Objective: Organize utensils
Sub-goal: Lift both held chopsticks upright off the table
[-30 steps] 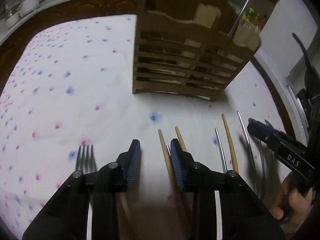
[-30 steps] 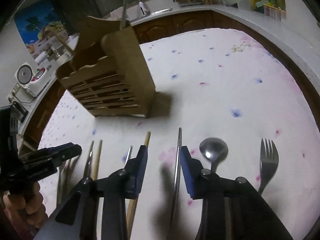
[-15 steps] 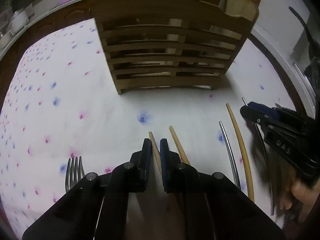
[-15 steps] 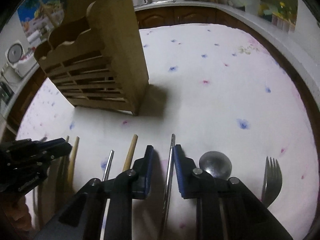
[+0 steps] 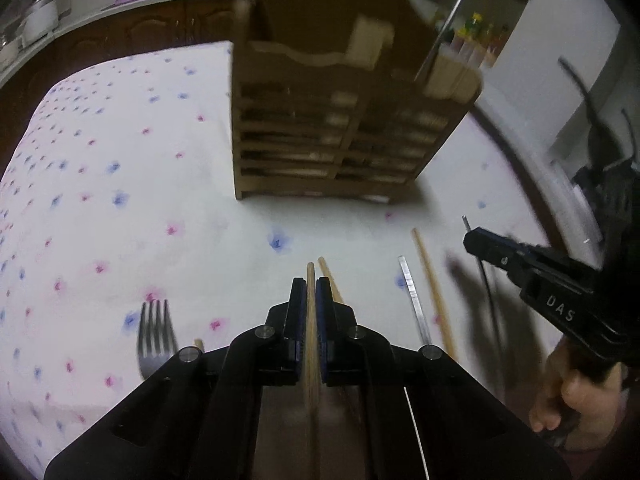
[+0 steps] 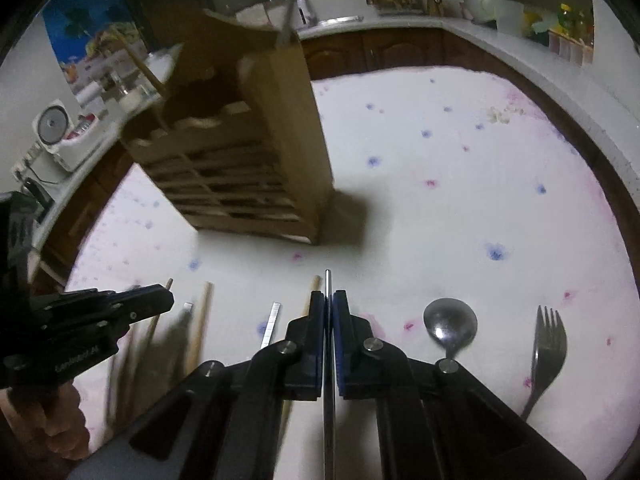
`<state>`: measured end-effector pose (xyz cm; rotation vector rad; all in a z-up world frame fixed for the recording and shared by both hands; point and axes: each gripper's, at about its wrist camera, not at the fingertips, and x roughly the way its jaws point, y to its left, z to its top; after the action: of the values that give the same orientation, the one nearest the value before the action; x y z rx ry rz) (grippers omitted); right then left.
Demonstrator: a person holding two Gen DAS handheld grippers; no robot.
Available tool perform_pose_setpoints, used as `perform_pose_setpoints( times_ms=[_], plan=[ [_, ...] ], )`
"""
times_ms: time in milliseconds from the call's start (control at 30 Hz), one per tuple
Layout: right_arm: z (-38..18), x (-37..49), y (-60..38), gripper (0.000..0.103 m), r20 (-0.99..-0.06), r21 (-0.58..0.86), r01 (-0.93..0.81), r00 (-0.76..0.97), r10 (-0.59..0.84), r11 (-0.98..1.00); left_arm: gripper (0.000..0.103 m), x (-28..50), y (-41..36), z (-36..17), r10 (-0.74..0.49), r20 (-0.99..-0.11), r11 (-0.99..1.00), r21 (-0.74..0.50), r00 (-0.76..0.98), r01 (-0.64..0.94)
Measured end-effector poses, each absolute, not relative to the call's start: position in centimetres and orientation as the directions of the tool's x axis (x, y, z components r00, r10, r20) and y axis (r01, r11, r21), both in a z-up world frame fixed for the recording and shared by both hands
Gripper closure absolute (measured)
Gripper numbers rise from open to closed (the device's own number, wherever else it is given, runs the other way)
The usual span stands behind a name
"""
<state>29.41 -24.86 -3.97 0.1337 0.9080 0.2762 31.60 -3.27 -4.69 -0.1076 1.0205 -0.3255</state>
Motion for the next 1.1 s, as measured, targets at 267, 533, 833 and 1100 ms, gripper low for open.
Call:
perform_pose_setpoints(
  times_ms=[267, 533, 833, 1100],
  plan=[
    [1.3, 26.0, -25.0, 0.099, -0.678, 0.243, -0.218, 0.659, 0.326, 0.945, 0.099, 27.2, -1.9, 1.0, -0.376, -0.73, 0.926, -0.279, 0.57, 0.253],
    [5.6, 21.9, -24.8, 0.099, -0.606, 0.232, -0.243, 0.721, 0.336, 0.942, 0.099, 23.1, -0.4, 5.1, -0.408, -0.66, 0.913, -0.289, 0.63, 0.288],
    [6.9, 19.5, -24.9, 0.099, -0.577, 0.216, -0.247, 0.748, 0.328, 0.945, 0.099, 20.1, 0.3, 7.1, -0.406, -0.616, 0.914, -0.272, 0.675, 0.301],
    [8.0, 18.7, -25.5, 0.099, -0.543, 0.223, -0.238, 0.775, 0.324, 0.945, 0.099, 19.3, 0.8, 8.1, -0.396, -0.583, 0.918, -0.272, 0.71, 0.289]
  ],
)
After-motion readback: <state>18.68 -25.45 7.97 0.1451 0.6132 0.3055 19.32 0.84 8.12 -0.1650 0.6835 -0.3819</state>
